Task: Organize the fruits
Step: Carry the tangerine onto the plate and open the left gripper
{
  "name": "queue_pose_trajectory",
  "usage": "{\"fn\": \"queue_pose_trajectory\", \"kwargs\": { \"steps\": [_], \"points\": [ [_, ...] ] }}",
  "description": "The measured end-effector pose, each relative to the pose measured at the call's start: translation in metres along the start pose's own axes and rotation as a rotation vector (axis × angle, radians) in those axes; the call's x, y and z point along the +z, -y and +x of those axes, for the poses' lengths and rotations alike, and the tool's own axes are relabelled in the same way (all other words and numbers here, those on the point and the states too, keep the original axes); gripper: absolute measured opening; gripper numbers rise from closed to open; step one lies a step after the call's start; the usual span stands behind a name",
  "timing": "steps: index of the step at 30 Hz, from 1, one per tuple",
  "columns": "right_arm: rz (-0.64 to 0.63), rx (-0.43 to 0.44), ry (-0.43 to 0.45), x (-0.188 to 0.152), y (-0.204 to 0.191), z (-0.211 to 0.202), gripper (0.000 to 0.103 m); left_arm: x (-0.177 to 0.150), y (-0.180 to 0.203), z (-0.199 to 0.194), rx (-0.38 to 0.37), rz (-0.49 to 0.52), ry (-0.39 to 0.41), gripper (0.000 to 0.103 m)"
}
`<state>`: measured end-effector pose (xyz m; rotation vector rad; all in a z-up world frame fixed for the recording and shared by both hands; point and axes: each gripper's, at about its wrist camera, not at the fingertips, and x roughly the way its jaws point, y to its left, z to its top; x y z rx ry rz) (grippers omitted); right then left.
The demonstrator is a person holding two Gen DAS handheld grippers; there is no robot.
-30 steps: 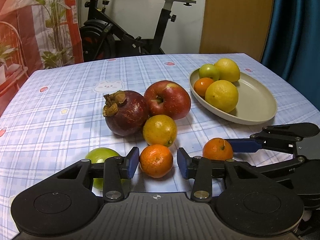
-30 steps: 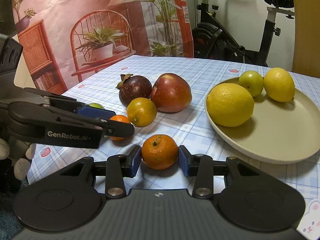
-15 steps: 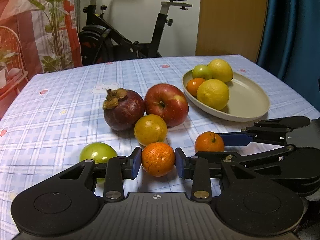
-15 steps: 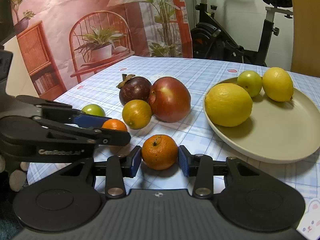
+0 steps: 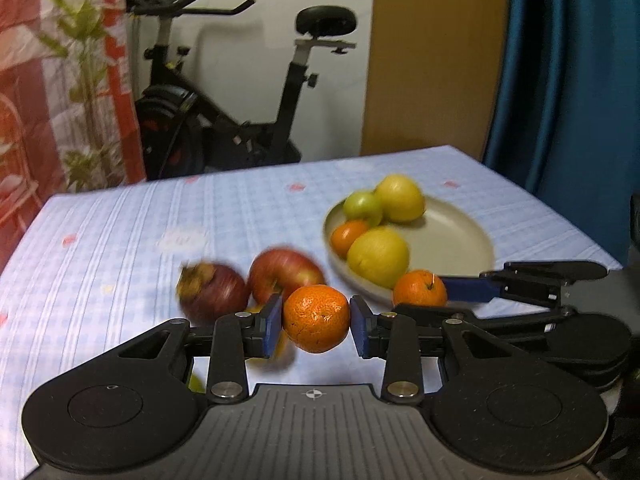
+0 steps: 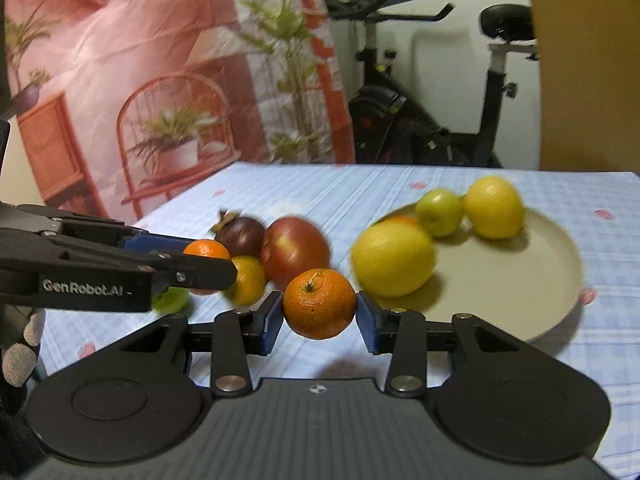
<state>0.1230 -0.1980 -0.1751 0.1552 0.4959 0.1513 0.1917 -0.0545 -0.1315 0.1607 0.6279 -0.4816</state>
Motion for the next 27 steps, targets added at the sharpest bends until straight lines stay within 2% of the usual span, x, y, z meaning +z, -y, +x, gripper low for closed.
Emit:
{"fn": "queue_pose_trajectory", "kwargs": {
  "steps": [6,11,16,22,27],
  "points": [
    [0.024,-0.099,0.048,0.014,0.038,-0.011,0.042,0.039,0.023,0.025,-0.078,-0.001,0.026,0.038],
    [0.070,-0.214,0.047,0.018,0.082,-0.007,0.042,0.052,0.062,0.065,-0.129,0.069,-0.011,0.038],
    [0.004,-0.281,0.055,0.022,0.100,0.005,0.042,0.064,0.083,0.109,-0.138,0.059,-0.053,0.038],
    [-0.039,-0.295,0.027,0.020,0.107,0.027,0.042,0.073,0.088,0.147,-0.111,0.052,-0.117,0.038],
    [0.007,-0.281,0.027,0.021,0.120,0.030,0.042,0.073,0.085,0.161,-0.086,0.055,-0.142,0.038]
  ]
}}
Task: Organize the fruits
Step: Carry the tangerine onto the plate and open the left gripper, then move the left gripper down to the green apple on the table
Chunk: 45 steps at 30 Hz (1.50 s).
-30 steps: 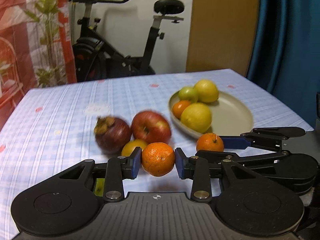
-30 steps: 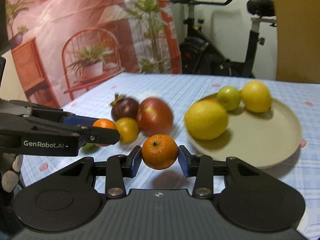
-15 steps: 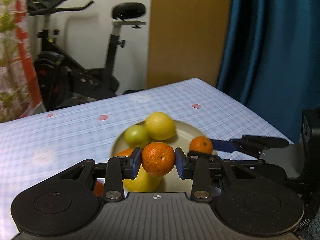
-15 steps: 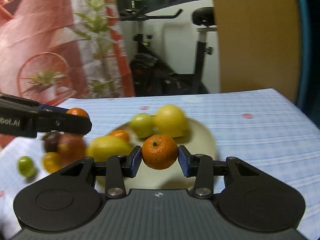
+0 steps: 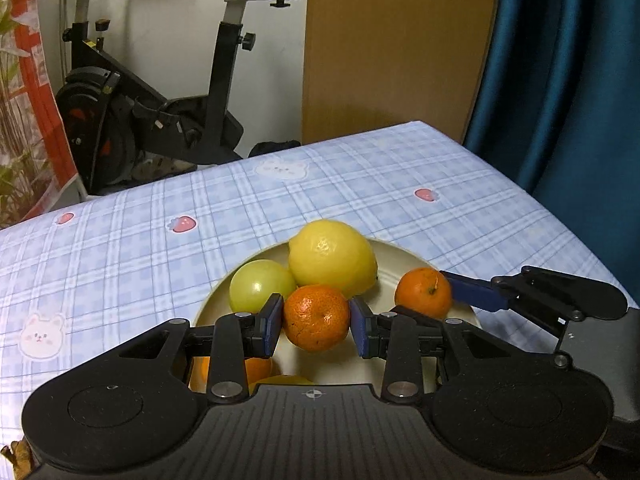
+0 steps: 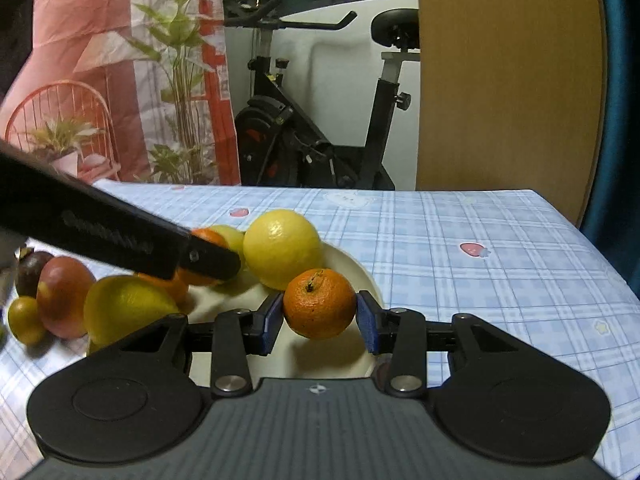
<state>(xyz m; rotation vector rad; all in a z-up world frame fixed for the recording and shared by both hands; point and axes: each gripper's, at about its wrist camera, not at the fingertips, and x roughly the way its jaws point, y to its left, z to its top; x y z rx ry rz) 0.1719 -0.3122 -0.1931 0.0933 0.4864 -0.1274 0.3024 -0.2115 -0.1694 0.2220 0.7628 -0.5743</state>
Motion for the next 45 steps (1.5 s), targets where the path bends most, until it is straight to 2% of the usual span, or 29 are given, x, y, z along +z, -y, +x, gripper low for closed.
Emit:
{"fn": "queue_pose_trajectory", "kwargs": {
  "steps": [8,12,16,25,29,33,38,45],
  "points": [
    [0.012,0.005,-0.027,0.002,0.001,0.004,0.043,-0.001,0.004,0.019,0.000,0.022,-0.042,0.038],
    [0.017,-0.002,-0.022,0.002,0.002,0.004,0.045,-0.004,0.004,0.018,0.007,-0.001,-0.042,0.039],
    [0.011,-0.022,0.012,0.000,0.001,-0.003,0.046,-0.003,0.005,0.006,0.001,-0.003,-0.014,0.046],
    [0.043,-0.002,0.097,-0.010,0.002,-0.031,0.046,-0.008,-0.019,-0.064,-0.016,-0.035,0.081,0.047],
    [0.054,-0.001,0.102,-0.011,0.001,-0.036,0.046,-0.020,-0.049,-0.102,-0.006,-0.099,0.124,0.047],
    [0.058,0.026,0.107,-0.012,-0.001,-0.041,0.046,-0.039,-0.081,-0.135,0.012,-0.154,0.134,0.047],
    [0.044,0.076,0.117,-0.008,-0.022,-0.049,0.046,-0.052,-0.109,-0.158,0.076,-0.149,0.128,0.047],
    [0.046,0.170,0.098,0.008,-0.054,-0.051,0.046,-0.065,-0.130,-0.170,0.094,-0.180,0.130,0.047]
  ]
}}
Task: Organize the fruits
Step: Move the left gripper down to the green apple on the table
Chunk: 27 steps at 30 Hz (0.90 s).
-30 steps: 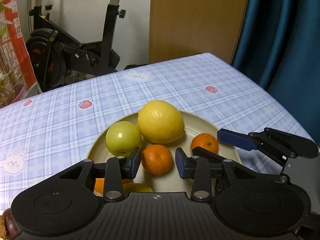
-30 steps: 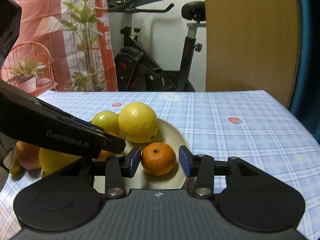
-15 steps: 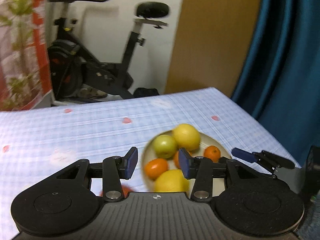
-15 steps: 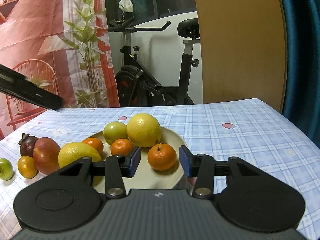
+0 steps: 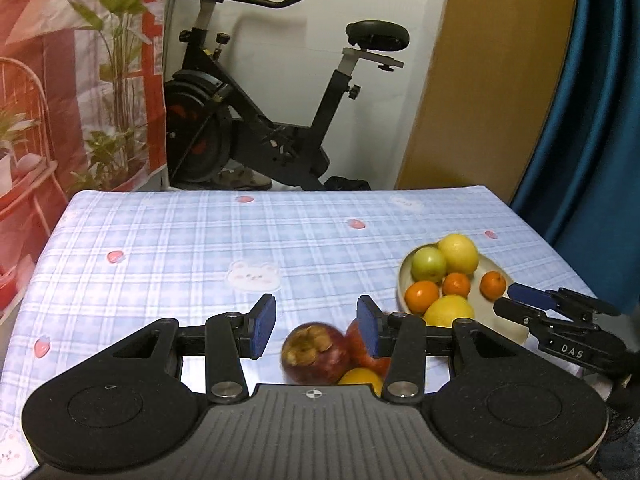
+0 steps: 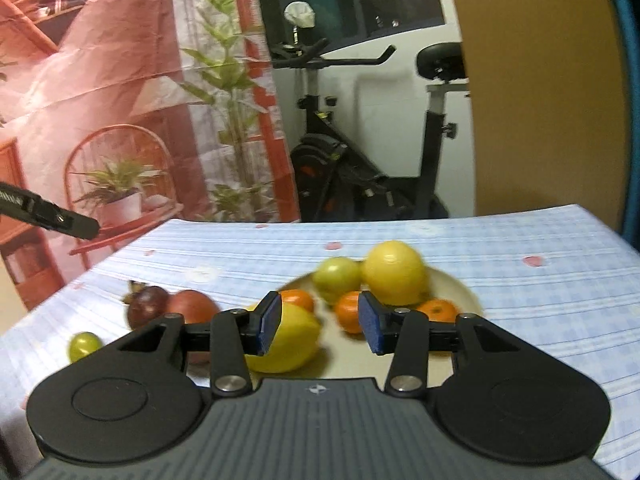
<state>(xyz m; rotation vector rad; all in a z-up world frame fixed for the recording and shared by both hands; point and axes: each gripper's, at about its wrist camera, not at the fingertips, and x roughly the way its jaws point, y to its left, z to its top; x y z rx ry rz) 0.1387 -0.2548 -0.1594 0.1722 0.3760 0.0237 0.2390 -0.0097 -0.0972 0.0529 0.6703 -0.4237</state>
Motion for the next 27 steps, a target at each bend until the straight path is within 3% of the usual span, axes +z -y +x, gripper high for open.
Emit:
{"fn": "queue_pose_trajectory", "kwargs": {
  "steps": [7,16,27],
  "points": [
    [-0.055,0.118,-0.062,0.001,-0.047,0.013,0.046,-0.033,-0.012,-0.012,0.004,0.018,-0.060,0.049],
    [-0.263,0.335,-0.184,-0.010,-0.136,0.044,0.046,-0.059,-0.050,-0.017,0.009,-0.098,-0.104,0.050],
    [-0.364,0.386,-0.309,-0.030,-0.178,0.084,0.051,-0.081,-0.055,-0.010,-0.062,-0.169,-0.097,0.054]
  ]
}}
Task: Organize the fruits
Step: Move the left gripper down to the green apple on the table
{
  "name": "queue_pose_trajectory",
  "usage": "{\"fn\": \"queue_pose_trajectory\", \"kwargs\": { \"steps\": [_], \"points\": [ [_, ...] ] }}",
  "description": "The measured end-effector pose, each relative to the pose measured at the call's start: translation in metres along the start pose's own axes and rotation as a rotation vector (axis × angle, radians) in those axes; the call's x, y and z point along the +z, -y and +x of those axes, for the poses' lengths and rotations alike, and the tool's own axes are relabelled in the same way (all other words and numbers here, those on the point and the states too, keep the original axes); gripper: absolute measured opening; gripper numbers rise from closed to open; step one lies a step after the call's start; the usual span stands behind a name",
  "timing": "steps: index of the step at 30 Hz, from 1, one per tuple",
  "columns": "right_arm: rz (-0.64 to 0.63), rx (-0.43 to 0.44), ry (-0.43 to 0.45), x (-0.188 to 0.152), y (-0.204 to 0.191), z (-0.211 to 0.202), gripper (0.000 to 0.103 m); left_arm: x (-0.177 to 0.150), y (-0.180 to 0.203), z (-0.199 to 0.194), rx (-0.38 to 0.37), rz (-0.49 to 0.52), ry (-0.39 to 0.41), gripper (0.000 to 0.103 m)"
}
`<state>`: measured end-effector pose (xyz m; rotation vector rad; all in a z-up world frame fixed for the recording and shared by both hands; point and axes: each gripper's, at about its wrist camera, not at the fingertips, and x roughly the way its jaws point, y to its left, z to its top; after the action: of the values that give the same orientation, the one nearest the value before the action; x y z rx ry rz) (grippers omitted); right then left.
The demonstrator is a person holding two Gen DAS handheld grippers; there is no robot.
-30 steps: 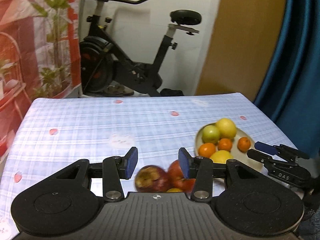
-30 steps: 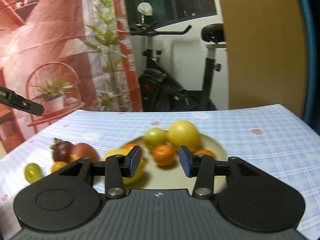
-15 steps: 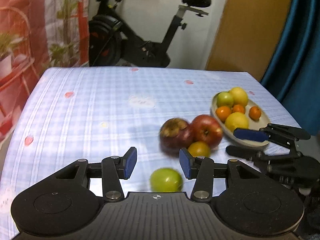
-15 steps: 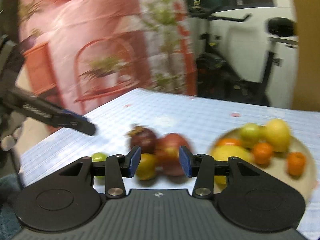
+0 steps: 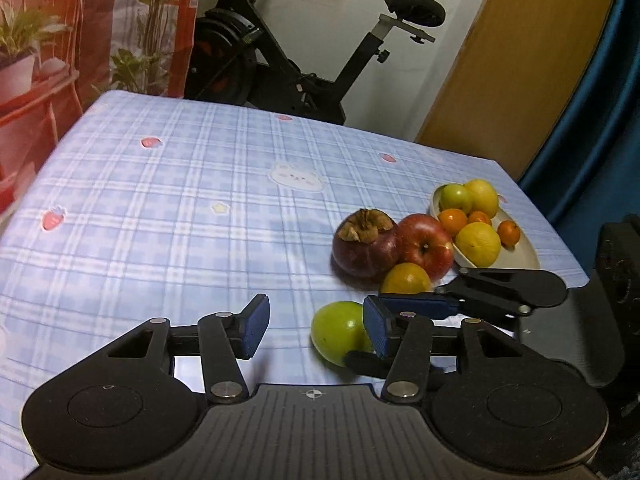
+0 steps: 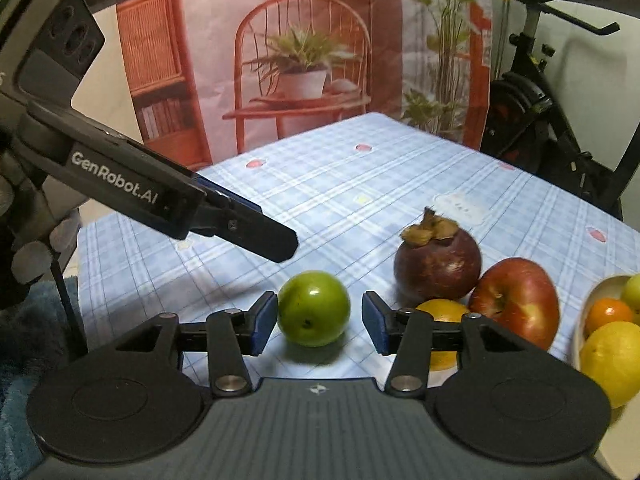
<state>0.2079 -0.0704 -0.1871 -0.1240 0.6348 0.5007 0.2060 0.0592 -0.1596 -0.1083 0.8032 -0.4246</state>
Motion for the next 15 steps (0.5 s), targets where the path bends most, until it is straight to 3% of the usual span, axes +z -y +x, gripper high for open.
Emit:
{"fn": "queue_pose_trajectory", "kwargs": {
  "steps": [15],
  "points": [
    [0.027,-0.010,-0.046,-0.002,-0.002,0.017,0.049,-0.014,0.006,0.027,-0.050,-0.011,-0.052,0.059]
  ]
}}
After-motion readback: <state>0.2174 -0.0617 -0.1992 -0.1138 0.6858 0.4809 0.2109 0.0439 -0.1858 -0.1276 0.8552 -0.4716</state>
